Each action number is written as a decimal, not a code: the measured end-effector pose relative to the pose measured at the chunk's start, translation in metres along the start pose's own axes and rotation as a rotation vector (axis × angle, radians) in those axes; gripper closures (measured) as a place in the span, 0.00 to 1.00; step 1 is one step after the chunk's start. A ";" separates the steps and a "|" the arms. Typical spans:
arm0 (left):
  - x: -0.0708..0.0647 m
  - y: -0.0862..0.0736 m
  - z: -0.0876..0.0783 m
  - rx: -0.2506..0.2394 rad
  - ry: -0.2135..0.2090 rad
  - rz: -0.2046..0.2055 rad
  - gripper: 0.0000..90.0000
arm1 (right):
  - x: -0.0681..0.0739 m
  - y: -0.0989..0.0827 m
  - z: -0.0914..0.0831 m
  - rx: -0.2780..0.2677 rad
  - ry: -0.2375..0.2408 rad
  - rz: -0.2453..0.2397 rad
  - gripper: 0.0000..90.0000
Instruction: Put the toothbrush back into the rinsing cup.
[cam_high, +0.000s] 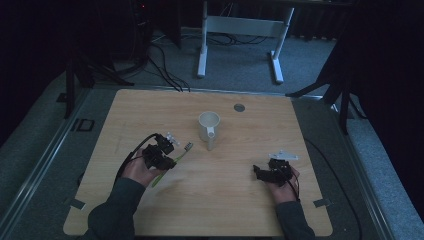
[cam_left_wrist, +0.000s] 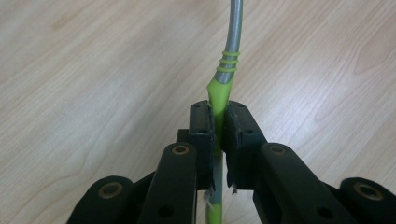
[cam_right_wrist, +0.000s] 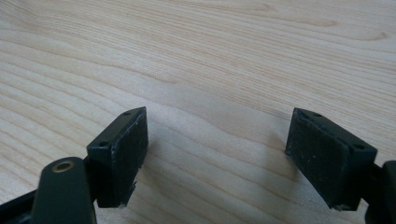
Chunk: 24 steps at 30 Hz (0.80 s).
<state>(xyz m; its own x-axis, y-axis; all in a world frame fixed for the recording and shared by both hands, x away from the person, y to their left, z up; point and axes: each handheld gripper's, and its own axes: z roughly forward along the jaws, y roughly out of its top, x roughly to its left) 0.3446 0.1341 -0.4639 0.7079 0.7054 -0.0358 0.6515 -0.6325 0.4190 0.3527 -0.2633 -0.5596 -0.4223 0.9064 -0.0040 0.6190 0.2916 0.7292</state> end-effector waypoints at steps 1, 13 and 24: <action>0.000 0.000 0.000 0.000 0.000 0.000 0.91 | 0.000 0.000 0.000 0.000 0.000 0.000 0.23; 0.002 0.004 -0.007 -0.084 0.011 -0.024 0.91 | 0.000 0.000 0.000 -0.001 0.000 0.002 0.23; 0.001 0.006 -0.017 -0.221 0.054 -0.052 0.91 | 0.000 0.000 0.000 0.000 0.000 0.002 0.23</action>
<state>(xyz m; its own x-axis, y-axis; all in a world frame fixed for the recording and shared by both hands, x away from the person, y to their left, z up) 0.3446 0.1368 -0.4463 0.6554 0.7551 -0.0163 0.6070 -0.5137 0.6064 0.3527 -0.2632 -0.5596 -0.4214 0.9069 -0.0029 0.6195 0.2902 0.7294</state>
